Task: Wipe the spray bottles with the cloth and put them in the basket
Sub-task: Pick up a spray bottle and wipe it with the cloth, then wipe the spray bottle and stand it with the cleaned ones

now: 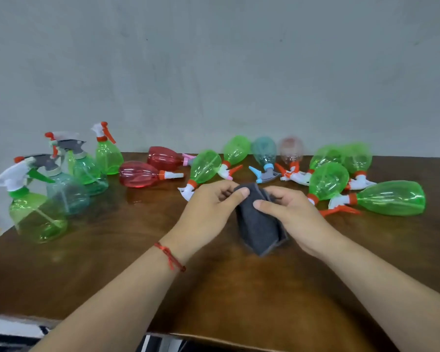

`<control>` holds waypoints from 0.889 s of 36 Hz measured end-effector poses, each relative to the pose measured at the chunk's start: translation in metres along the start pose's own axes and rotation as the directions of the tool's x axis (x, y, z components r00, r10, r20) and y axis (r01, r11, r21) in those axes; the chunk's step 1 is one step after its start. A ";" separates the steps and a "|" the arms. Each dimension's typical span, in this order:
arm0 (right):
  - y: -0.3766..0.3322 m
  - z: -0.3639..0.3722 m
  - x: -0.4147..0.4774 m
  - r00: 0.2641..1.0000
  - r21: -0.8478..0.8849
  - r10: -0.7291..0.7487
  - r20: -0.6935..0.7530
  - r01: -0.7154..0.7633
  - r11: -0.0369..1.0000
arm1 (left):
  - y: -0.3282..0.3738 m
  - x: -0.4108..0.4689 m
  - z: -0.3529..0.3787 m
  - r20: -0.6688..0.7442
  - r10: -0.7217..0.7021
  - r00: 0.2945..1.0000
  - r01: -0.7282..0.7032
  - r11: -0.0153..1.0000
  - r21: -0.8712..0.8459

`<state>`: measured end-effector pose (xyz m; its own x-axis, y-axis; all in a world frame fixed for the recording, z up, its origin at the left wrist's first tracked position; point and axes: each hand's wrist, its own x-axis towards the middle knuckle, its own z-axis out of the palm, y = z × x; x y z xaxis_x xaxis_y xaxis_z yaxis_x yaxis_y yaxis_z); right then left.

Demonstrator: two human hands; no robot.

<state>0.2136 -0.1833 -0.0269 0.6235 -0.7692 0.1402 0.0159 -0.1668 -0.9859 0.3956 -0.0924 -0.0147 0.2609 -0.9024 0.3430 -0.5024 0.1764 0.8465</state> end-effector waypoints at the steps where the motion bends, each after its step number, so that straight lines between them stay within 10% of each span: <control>1: 0.001 -0.009 0.001 1.000 0.005 -0.003 -0.015 0.003 1.000 | 0.000 0.005 0.007 0.020 -0.005 1.000 0.005 1.000 -0.008; 10: 0.027 -0.076 0.014 0.982 0.117 -0.108 -0.155 0.127 0.985 | -0.026 0.053 0.055 0.136 0.049 0.990 -0.068 0.988 0.139; 22: 0.023 -0.162 0.021 0.789 -0.183 -0.314 -0.528 0.255 0.949 | -0.035 0.102 0.127 0.621 0.071 0.781 -0.495 0.676 0.546; 32: 0.034 -0.153 0.026 0.808 -0.172 -0.317 -0.496 0.267 0.948 | -0.038 0.084 0.110 0.555 0.103 0.826 -0.495 0.602 0.626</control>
<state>0.1110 -0.3032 -0.0430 0.1110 -0.8748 0.4716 0.0470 -0.4694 -0.8817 0.3461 -0.2179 -0.0632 -0.2934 -0.9450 0.1443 -0.9479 0.3072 0.0846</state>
